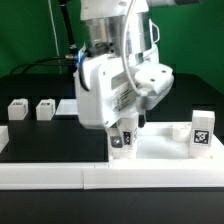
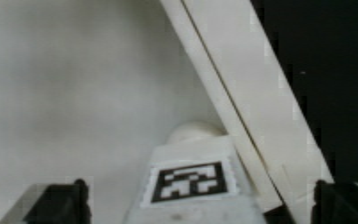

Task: Assemble square table

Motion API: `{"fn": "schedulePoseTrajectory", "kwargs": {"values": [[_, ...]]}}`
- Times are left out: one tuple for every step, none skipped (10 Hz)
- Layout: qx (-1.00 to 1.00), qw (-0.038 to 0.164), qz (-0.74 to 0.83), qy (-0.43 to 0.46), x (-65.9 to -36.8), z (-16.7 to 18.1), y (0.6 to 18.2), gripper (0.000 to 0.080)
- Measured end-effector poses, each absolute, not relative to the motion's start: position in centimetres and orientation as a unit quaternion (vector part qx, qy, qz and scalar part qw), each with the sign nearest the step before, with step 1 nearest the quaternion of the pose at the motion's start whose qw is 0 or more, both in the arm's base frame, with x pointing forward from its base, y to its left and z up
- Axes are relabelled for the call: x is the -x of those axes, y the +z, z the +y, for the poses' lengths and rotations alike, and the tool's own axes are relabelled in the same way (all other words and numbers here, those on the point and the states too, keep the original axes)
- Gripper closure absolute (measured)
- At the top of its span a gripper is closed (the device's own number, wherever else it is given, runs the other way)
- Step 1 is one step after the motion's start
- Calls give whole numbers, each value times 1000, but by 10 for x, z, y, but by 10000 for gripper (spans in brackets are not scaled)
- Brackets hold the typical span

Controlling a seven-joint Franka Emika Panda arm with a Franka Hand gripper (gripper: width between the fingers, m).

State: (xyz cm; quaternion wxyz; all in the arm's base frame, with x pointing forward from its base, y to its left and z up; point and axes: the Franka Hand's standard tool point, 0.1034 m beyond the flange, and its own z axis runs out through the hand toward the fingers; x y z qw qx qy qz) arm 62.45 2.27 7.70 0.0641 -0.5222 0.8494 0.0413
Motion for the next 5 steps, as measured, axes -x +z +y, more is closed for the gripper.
{"fn": "schedulePoseTrajectory", "kwargs": {"values": [[525, 71, 847, 44, -619, 30, 90, 152], [528, 77, 845, 47, -613, 38, 103, 152], [530, 81, 842, 51, -609, 45, 112, 151], [532, 80, 841, 58, -607, 49, 116, 151], [532, 79, 841, 57, -607, 48, 113, 151]]}}
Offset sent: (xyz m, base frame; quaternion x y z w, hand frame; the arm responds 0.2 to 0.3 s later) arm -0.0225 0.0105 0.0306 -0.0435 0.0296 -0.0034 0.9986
